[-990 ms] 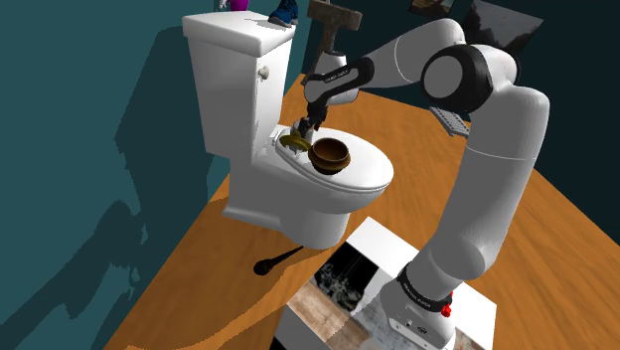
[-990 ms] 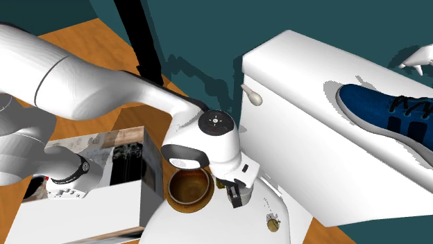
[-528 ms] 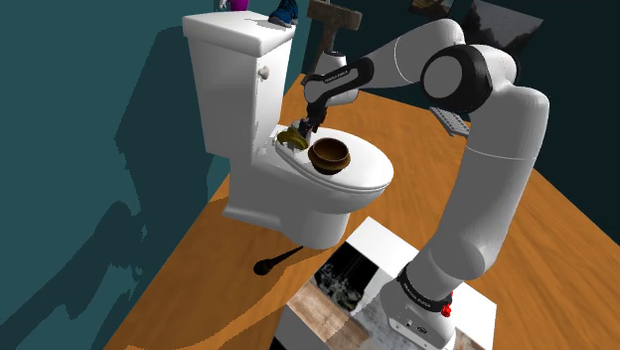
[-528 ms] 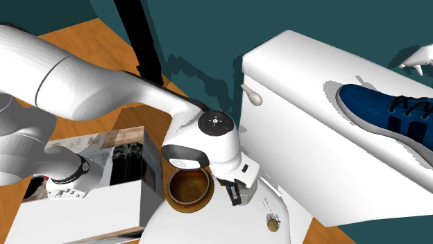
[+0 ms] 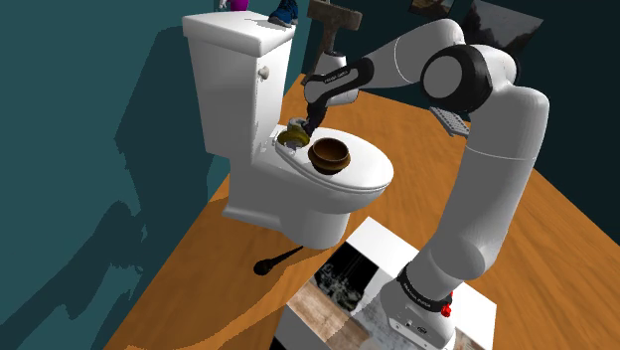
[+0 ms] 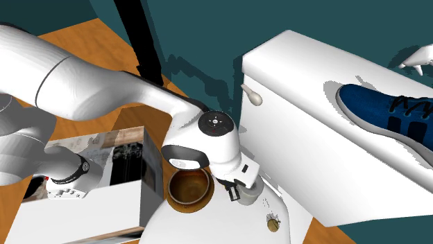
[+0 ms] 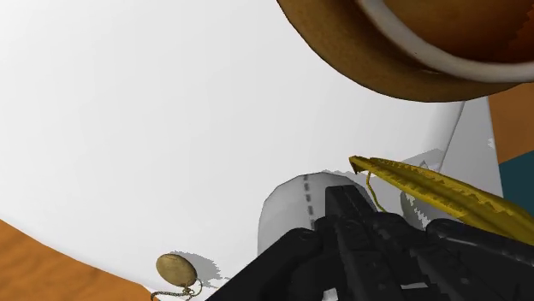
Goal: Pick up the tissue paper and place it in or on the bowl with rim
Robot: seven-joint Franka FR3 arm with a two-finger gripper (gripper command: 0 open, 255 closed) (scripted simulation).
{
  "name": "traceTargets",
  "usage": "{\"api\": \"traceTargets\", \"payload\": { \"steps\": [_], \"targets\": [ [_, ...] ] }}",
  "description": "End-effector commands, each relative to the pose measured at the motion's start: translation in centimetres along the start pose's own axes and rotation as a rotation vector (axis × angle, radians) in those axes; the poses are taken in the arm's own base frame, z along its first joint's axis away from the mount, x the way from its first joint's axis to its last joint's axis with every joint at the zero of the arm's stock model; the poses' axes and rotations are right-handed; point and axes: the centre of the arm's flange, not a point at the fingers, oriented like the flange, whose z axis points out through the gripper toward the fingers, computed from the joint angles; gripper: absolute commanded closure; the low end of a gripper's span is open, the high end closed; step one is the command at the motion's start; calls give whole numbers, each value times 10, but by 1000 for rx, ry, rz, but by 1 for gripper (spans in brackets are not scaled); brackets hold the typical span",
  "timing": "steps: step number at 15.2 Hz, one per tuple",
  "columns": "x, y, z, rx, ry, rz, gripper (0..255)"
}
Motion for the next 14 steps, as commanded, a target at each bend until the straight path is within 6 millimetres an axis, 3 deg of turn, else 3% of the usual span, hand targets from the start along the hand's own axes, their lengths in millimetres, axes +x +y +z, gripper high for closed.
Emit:
{"api": "traceTargets", "payload": {
  "steps": [1, 2, 6, 14],
  "targets": [
    [0, 0, 0, 0, 0, 0, 255],
    [0, 0, 0, 0, 0, 0, 0],
    [47, 27, -34, 98, -85, -105, 0],
    [43, 24, 5, 98, -85, -105, 0]
  ]
}}
